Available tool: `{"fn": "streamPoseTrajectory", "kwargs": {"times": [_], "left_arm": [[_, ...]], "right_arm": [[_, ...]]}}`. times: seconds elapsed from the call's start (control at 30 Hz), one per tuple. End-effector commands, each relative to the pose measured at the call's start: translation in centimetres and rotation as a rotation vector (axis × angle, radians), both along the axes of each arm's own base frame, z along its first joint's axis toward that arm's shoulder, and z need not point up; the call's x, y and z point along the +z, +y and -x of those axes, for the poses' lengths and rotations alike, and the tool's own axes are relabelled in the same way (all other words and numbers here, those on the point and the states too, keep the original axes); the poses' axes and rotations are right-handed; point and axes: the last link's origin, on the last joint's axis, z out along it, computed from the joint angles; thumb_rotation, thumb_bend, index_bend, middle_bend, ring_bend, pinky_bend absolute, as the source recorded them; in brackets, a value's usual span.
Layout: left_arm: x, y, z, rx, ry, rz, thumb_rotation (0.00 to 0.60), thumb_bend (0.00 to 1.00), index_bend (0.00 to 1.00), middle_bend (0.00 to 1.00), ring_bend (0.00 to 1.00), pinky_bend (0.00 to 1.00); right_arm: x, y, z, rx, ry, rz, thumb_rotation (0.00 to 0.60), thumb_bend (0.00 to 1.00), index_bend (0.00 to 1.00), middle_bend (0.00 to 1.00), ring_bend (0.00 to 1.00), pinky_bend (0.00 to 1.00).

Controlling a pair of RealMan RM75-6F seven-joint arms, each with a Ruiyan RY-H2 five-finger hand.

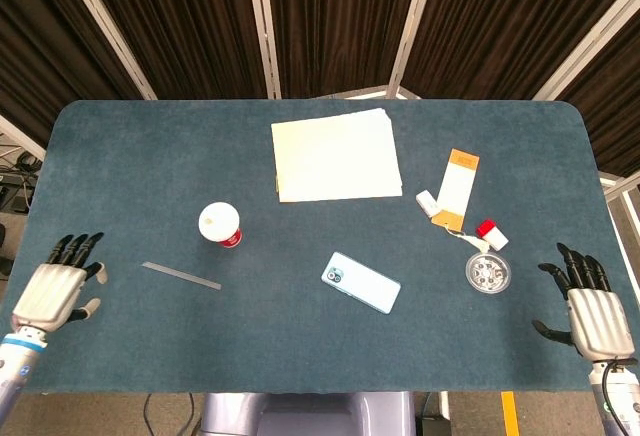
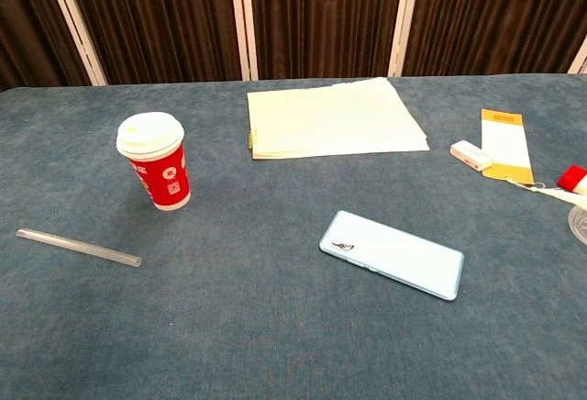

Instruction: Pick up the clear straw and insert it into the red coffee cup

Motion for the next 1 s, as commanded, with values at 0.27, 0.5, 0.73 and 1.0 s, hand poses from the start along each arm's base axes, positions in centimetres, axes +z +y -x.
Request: {"fn": "streamPoseTrajectory", "kwargs": {"times": [0.27, 0.5, 0.73, 1.0], "left_arm": [[-6.1, 3.3, -1.8, -0.029, 0.024, 0.079, 0.6, 0.29, 0.49, 0.0, 0.0, 0.0], [-8.8, 4.5, -3.5, -0.078, 0.018, 0.081, 0.6, 0.33, 0.51, 0.01, 0.0, 0.0], [-10.9, 5.7, -4.8, -0.083, 0.013, 0.098, 0.6, 0.36, 0.51, 0.02, 0.0, 0.0], [-12.2, 6.0, -5.6, -0.08, 0.017, 0.128, 0.6, 0.36, 0.51, 0.02, 0.0, 0.0]], "right_arm": [[0.2, 0.0, 0.3, -0.013, -0.013, 0.003, 0.6, 0.11, 0.21, 0.0, 0.0, 0.0], [0.2, 0.0, 0.4, -0.018, -0.017, 0.0, 0.6, 0.11, 0.21, 0.0, 0.0, 0.0], [0.6, 0.0, 0.5, -0.024, -0.03, 0.012, 0.6, 0.11, 0.21, 0.0, 0.0, 0.0], [0.8, 0.0, 0.7, -0.035, -0.037, 0.019, 0.6, 0.12, 0.21, 0.0, 0.0, 0.0]]}}
